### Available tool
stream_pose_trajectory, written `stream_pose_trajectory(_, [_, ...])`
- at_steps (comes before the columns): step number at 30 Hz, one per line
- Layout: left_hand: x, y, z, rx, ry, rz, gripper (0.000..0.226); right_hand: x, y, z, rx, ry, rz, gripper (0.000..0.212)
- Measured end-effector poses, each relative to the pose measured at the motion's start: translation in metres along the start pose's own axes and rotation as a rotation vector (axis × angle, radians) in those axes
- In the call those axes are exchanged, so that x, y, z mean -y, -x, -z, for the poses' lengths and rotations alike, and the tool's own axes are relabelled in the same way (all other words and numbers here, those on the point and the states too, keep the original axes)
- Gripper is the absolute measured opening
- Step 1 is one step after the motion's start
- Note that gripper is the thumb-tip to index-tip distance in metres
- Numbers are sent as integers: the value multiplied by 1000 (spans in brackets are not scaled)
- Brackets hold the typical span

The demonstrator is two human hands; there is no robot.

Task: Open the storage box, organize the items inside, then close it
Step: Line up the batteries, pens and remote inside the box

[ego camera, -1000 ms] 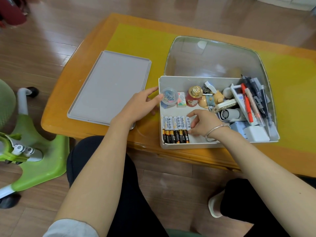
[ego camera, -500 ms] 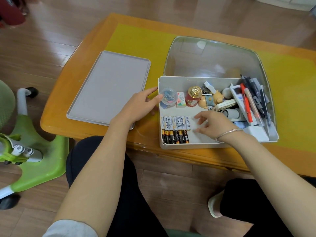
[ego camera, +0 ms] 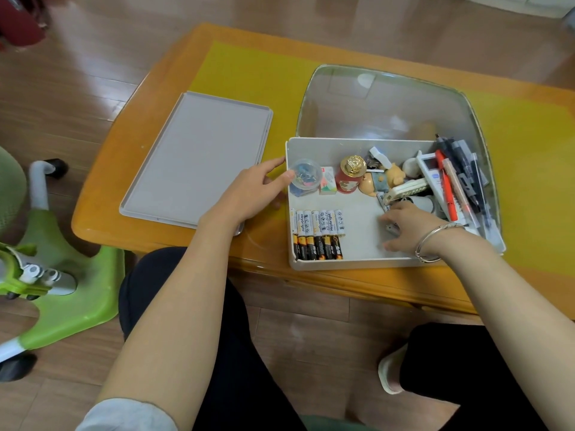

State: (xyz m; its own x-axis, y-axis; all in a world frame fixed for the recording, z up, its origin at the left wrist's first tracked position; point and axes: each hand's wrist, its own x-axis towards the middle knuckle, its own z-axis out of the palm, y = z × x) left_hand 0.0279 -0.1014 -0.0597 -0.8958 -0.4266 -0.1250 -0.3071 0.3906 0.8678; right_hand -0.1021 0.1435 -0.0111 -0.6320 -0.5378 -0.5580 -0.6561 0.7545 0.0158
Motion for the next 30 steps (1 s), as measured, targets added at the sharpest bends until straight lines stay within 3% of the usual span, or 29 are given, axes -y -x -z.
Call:
stream_pose_trajectory(8, [0, 0, 1, 3, 1, 2, 54, -1, -5, 1, -29, 22, 42, 39])
stream_pose_trajectory(15, [-1, 0, 0, 6, 7, 2, 54, 6, -7, 2, -52, -13, 77, 48])
stream_pose_trajectory(26, [0, 0, 1, 8, -6, -6, 54, -11, 3, 11, 59, 126, 51, 33])
stream_pose_trajectory(30, [-1, 1, 0, 5, -5, -5, 54, -19, 8, 14, 169, 259, -17, 44])
